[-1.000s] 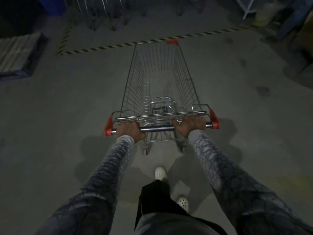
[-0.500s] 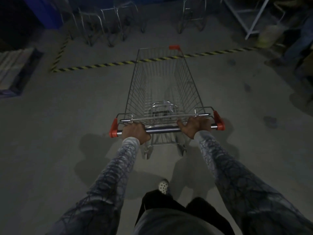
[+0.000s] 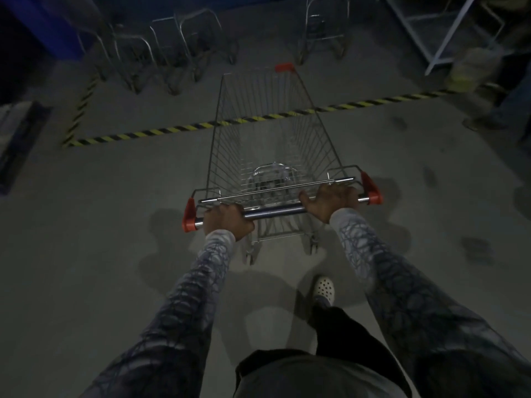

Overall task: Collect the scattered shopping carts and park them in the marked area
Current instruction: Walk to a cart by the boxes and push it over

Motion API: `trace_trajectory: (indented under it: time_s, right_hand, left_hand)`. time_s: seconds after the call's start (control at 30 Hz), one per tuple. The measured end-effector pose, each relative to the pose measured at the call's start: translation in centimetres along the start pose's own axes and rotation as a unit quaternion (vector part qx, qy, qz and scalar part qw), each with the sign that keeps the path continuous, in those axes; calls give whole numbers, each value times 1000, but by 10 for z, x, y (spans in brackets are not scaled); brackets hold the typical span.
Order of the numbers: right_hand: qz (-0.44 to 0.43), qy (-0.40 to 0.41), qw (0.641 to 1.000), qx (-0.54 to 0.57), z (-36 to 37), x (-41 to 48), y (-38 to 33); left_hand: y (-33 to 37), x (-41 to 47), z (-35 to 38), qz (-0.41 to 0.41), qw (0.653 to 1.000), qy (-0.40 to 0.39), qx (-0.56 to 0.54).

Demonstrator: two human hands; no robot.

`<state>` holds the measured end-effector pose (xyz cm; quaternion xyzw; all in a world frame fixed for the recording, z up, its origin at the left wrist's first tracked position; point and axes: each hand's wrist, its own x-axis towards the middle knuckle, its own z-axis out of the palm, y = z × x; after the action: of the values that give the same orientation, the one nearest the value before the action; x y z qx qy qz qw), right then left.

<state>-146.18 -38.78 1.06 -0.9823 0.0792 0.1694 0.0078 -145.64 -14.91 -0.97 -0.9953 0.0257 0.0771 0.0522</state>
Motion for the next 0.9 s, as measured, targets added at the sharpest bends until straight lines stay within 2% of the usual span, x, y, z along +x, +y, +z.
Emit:
trace_trajectory:
  time_s: [0.43, 0.67, 0.9]
  right_hand:
    - [-42, -26, 998, -31, -103, 292, 42]
    - [-38, -33, 998, -48, -162, 464, 35]
    - [-25, -59, 998, -21, -222, 605, 13]
  left_hand:
    - [77, 276, -58, -59, 997, -27, 30]
    - [86, 451, -85, -38, 999, -3, 27]
    - [75, 618, -107, -7, 999, -34, -12]
